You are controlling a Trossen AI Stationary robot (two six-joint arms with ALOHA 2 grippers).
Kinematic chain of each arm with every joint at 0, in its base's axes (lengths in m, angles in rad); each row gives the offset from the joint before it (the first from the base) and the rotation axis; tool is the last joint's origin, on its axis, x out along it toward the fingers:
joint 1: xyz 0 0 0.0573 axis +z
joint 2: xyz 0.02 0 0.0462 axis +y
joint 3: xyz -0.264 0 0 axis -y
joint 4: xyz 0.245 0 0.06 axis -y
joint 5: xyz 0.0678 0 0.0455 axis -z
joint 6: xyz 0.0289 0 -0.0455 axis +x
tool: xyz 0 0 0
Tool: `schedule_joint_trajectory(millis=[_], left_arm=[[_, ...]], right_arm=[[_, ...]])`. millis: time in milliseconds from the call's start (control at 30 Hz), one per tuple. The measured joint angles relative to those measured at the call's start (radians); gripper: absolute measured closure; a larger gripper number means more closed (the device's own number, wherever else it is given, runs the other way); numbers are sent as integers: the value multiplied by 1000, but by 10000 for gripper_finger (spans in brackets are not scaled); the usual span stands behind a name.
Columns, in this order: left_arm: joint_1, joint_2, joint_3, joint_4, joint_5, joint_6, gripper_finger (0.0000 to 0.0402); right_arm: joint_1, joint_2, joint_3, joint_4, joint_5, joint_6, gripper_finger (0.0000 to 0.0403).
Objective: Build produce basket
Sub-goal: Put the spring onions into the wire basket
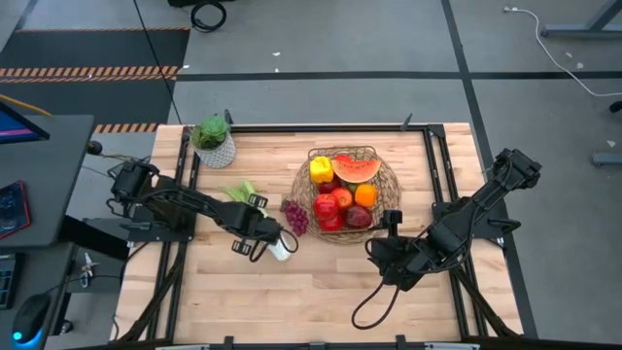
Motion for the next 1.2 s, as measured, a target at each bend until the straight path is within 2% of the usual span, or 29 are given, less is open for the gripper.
schedule_joint_trajectory(millis=[400,567,667,800,1000,1100,1200], left_arm=[[-30,-11,302,-329,-2,-143,331],[-72,-81,408,-340,-3,-197,331],[-96,-147,435,-256,-10,-216,329],[-112,-217,440,-59,-11,-205,327],[-99,-241,437,191,-13,-129,327],[-80,-243,392,346,-11,-88,326],[-58,-241,358,455,1,-71,326]], right_arm=[[14,-83,0,-18,5,-11,27],[49,-156,0,-20,37,-8,27],[72,-196,0,-17,90,-11,27],[88,-235,0,-15,194,-11,27],[92,-249,-15,37,330,-26,27],[99,-248,-61,145,397,-108,27],[99,-248,-109,326,422,-270,27]])
